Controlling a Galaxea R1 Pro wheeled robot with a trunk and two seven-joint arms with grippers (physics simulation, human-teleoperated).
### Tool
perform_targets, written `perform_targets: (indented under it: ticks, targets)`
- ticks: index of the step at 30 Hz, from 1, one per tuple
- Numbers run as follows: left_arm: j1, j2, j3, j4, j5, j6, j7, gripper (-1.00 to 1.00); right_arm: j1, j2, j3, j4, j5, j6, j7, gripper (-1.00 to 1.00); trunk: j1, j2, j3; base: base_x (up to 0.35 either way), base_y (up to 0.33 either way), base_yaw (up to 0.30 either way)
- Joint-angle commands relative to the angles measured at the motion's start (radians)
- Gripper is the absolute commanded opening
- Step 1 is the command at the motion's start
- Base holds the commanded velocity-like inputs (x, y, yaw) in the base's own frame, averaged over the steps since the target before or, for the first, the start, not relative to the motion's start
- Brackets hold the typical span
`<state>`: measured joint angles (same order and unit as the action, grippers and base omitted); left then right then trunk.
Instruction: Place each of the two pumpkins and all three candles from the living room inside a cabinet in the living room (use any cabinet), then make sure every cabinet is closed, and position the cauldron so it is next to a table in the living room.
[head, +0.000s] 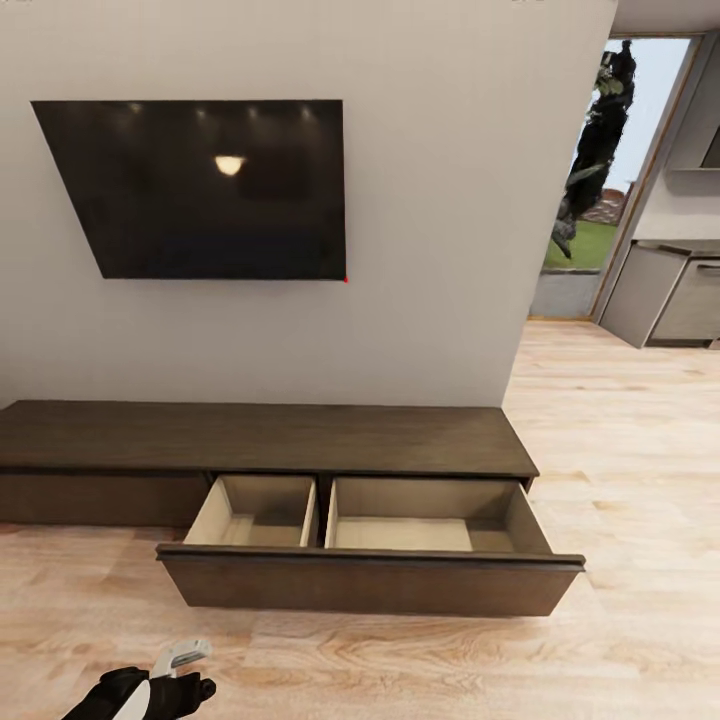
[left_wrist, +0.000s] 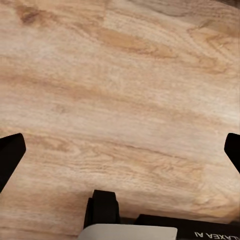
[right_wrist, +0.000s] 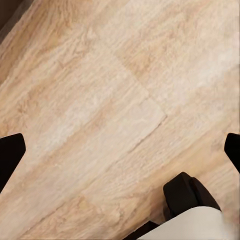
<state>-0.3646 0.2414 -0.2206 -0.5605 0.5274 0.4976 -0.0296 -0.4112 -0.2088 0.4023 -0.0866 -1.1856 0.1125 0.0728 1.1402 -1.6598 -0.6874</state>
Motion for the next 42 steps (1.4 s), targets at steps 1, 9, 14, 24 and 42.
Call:
perform_targets:
  ticks: [1, 9, 14, 24, 42]
  targets:
    - [0.0, 0.001, -0.004, -0.001, 0.0, 0.002, 0.0, 1.0, -0.001, 0.0, 0.02, 0.0, 0.003, -0.013, -0.033, 1.0, -0.004, 0.007, 0.002, 0.0, 0.0, 0.0]
    - [0.0, 0.001, -0.006, -0.001, 0.0, 0.001, 0.043, 1.0, -0.001, 0.0, 0.075, -0.005, 0.05, -0.019, -0.162, 1.0, -0.035, 0.063, 0.027, 0.0, 0.0, 0.0]
    - [0.0, -0.013, -0.004, 0.0, -0.001, 0.001, 0.126, 1.0, -0.001, 0.002, 0.102, -0.006, 0.065, 0.001, -0.167, 1.0, -0.046, 0.084, 0.037, 0.0, 0.0, 0.0]
    - [0.0, -0.017, -0.005, 0.001, -0.003, -0.002, 0.143, 1.0, -0.001, 0.002, 0.105, -0.007, 0.067, 0.004, -0.166, 1.0, -0.046, 0.084, 0.037, -0.002, 0.0, 0.0]
    - [0.0, -0.017, -0.004, 0.001, -0.004, -0.017, 0.143, 1.0, 0.0, 0.003, 0.105, -0.007, 0.067, 0.004, -0.161, 1.0, -0.046, 0.084, 0.029, -0.077, 0.0, 0.065]
